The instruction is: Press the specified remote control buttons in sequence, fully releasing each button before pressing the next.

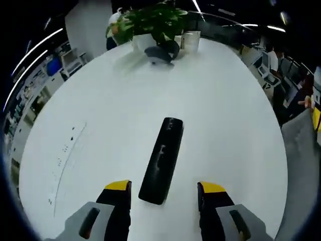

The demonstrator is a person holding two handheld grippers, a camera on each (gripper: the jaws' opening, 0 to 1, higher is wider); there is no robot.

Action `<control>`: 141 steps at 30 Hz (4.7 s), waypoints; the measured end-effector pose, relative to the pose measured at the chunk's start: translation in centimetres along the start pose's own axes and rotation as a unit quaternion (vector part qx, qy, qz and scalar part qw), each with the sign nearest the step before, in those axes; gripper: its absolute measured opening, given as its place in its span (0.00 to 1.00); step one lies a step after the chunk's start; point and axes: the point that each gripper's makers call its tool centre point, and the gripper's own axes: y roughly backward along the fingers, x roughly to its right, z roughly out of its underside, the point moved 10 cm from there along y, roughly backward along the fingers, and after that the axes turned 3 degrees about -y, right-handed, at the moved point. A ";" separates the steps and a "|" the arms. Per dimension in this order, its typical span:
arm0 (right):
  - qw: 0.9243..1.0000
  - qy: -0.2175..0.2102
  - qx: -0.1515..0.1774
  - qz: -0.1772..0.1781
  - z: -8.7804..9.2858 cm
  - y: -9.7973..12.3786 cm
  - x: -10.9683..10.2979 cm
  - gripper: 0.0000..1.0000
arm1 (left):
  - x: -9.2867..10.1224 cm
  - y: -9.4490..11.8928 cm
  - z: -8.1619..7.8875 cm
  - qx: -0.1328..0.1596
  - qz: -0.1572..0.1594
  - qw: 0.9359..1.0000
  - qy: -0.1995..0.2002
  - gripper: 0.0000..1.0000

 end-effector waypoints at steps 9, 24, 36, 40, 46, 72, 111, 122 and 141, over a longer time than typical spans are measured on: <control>1.000 -0.003 -0.008 -0.001 0.1 -0.3 0.1 0.00 | -0.8 -1.4 -0.2 -0.056 0.038 0.997 -0.038 0.47; 1.000 0.003 -0.003 -0.009 -0.1 -0.1 -0.3 0.00 | -0.8 -2.1 -0.3 -0.090 0.044 0.991 -0.090 0.40; 1.000 0.025 0.014 -0.009 -0.9 1.1 -1.3 0.00 | -0.5 -2.5 -1.3 -0.145 0.045 0.981 -0.120 0.22; 0.999 0.031 0.023 -0.003 -1.2 1.4 -1.3 0.00 | -0.1 -2.4 -1.1 -0.139 0.034 0.983 -0.111 0.22; 0.999 0.035 0.027 0.003 -1.5 1.7 -1.4 0.00 | 1.2 -2.4 -0.9 -0.142 0.034 0.984 -0.107 0.22; 0.999 0.022 -0.019 0.045 0.1 1.1 0.4 0.00 | 11.4 -1.4 0.8 -0.123 0.036 0.986 -0.106 0.22; 0.978 0.000 -0.196 0.074 3.4 -4.7 6.7 0.00 | 23.8 0.2 3.6 -0.081 0.048 0.990 -0.102 0.22; 0.965 -0.027 -0.251 0.065 5.2 -4.9 7.1 0.00 | 24.9 0.2 3.7 -0.081 0.054 0.989 -0.114 0.22; 0.964 -0.063 -0.248 0.065 6.1 -5.1 7.0 0.00 | 24.8 0.2 3.6 -0.085 0.065 0.986 -0.126 0.21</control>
